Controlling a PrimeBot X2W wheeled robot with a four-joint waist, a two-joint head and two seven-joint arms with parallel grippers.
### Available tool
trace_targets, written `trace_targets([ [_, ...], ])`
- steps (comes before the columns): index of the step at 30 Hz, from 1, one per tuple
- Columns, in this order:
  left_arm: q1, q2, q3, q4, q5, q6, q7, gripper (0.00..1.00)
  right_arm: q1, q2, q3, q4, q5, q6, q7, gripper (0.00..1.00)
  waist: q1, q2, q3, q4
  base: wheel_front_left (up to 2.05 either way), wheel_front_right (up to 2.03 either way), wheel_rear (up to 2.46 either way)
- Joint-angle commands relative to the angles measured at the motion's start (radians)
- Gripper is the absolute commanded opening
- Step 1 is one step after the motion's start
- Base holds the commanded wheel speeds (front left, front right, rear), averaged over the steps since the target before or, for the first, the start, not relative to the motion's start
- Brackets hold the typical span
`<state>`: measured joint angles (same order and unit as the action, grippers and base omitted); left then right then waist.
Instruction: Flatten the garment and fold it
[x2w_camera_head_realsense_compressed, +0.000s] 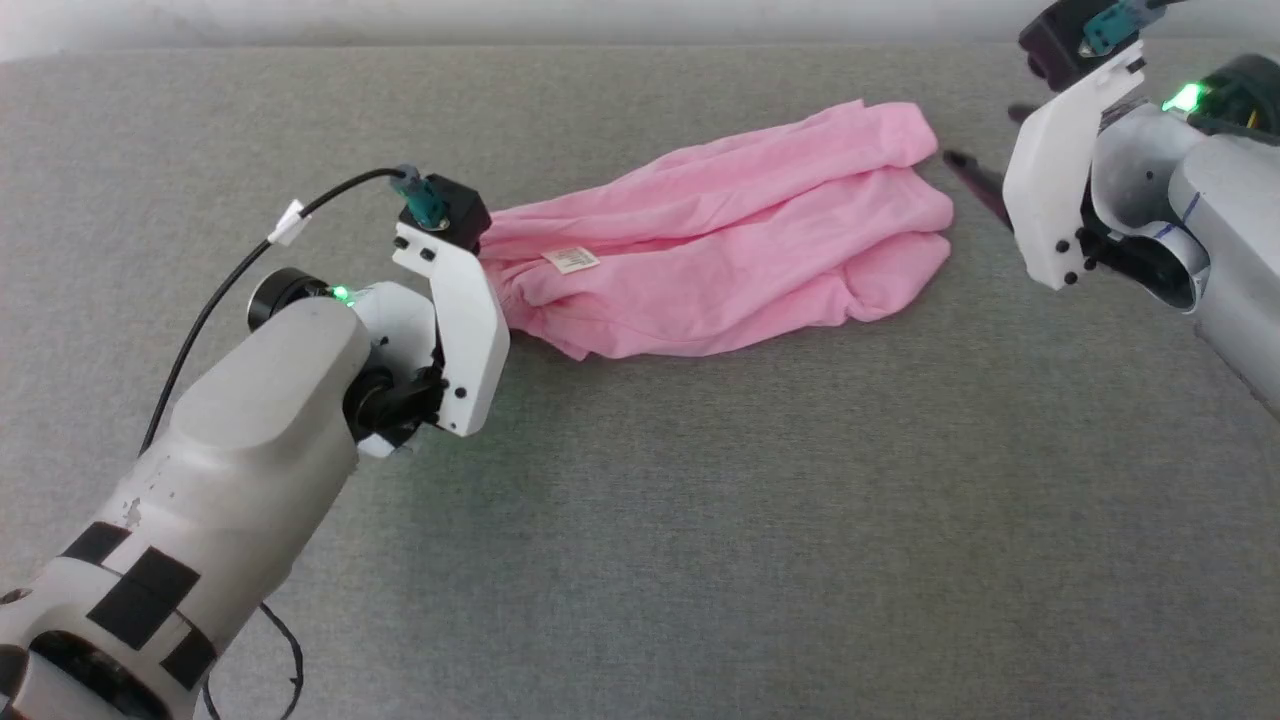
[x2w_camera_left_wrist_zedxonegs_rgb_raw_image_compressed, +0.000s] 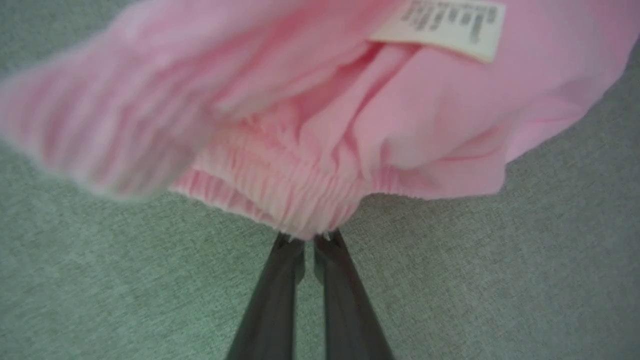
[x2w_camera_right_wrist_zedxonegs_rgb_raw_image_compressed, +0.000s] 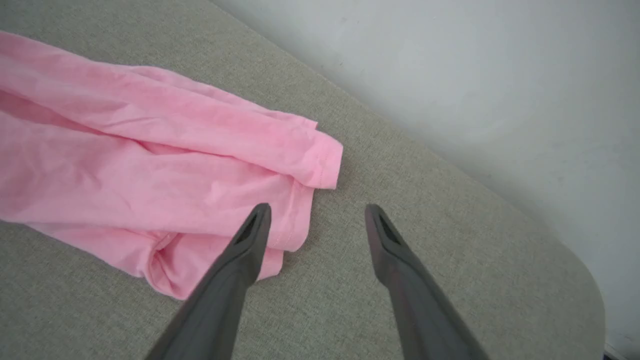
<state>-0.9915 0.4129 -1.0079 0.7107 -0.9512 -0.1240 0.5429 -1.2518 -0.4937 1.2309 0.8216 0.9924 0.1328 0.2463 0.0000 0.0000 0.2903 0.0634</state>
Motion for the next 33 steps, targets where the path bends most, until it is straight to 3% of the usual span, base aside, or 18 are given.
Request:
trace_targets([
  [1,-0.014,0.005,-0.004,-0.005,-0.007,-0.006,-0.008,0.0,-0.011,0.0,0.004,-0.005,0.011,-0.002,0.012,1.0,0.0,0.0,0.012,0.016,0.0,0.0,0.0],
  [8,-0.064,0.016,-0.038,-0.074,-0.023,-0.007,-0.052,0.0,-0.055,-0.024,0.024,0.002,0.077,-0.002,0.216,1.0,0.0,0.0,0.085,0.066,0.0,0.0,0.0],
  [16,-0.118,0.006,-0.068,-0.104,-0.03,-0.007,-0.103,0.0,-0.051,-0.004,0.017,0.093,0.106,-0.002,0.252,1.0,0.0,0.0,0.164,0.113,0.0,0.0,0.0],
  [26,-0.136,0.012,-0.112,-0.09,-0.044,-0.007,-0.14,0.0,0.066,0.019,0.038,0.05,0.127,-0.002,0.284,0.99,0.0,0.0,0.179,0.115,0.0,0.0,0.0],
  [27,-0.136,0.013,-0.114,-0.087,-0.047,-0.007,-0.145,0.0,0.068,0.016,0.039,0.047,0.127,-0.002,0.283,0.26,0.0,0.0,0.179,0.114,0.0,0.0,0.0],
  [28,-0.135,0.013,-0.116,-0.084,-0.05,-0.007,-0.148,0.0,0.068,0.013,0.04,0.043,0.127,-0.002,0.283,0.0,0.0,0.0,0.178,0.113,0.0,0.0,0.0],
  [33,-0.121,0.026,-0.122,-0.06,-0.072,-0.007,-0.173,0.0,0.055,-0.001,0.042,0.04,0.118,-0.002,0.251,0.0,0.0,0.0,0.156,0.094,0.0,0.0,0.0],
])
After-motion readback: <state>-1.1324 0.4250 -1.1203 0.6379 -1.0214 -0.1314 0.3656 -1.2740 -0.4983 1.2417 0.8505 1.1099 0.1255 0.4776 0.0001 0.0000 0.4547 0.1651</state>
